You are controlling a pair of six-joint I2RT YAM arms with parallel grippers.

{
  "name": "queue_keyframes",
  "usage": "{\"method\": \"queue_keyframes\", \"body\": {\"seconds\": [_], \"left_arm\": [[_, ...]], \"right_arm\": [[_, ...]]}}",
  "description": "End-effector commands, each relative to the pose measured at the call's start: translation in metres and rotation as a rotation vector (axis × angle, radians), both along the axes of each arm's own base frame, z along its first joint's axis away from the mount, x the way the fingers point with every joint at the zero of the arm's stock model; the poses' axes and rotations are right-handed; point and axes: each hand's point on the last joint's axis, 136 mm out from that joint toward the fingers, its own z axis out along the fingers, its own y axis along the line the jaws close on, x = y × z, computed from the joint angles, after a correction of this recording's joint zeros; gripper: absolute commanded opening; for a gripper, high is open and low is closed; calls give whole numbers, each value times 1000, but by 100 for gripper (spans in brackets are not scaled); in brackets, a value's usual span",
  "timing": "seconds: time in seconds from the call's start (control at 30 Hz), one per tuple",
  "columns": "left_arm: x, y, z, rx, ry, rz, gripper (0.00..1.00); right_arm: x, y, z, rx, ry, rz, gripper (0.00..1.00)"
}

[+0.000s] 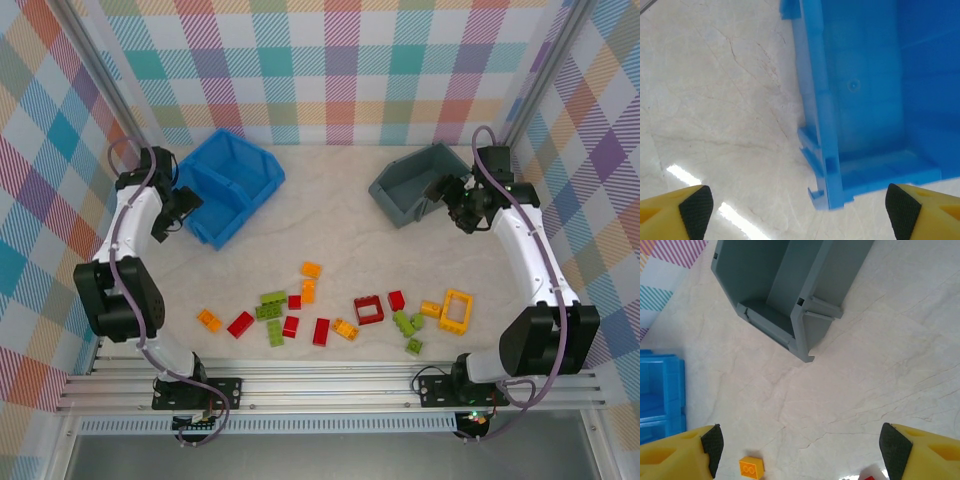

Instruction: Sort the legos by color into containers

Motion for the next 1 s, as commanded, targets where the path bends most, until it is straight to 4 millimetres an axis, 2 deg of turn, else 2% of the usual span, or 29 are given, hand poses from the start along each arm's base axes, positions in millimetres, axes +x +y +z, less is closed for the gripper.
{"method": "queue_keyframes", "body": {"seconds": [0.0,0.17,0.27,0.47,0.53,0.57,0.73,0.97], "left_arm": [[7,2,-17,-16,49,-2,88],[25,1,-37,-32,63,-35,75],[32,1,-46,-31,65,-62,64],[36,-3,-45,-28,38,-132,23],[35,-7,-41,-23,36,-179,4],[35,-10,-40,-20,37,-211,0],[30,-28,-33,-2,39,-373,0],[22,-64,-28,61,37,-567,0]], "right_arm": [[3,4,5,31,5,6,83],[6,1,3,5,2,10,82],[8,-1,0,-16,11,14,82],[21,-11,-14,-88,43,17,82],[28,-20,-22,-126,72,12,82],[30,-24,-25,-140,83,6,82],[50,-41,-41,-146,138,-39,82],[90,-40,-67,-107,196,-45,82]]}}
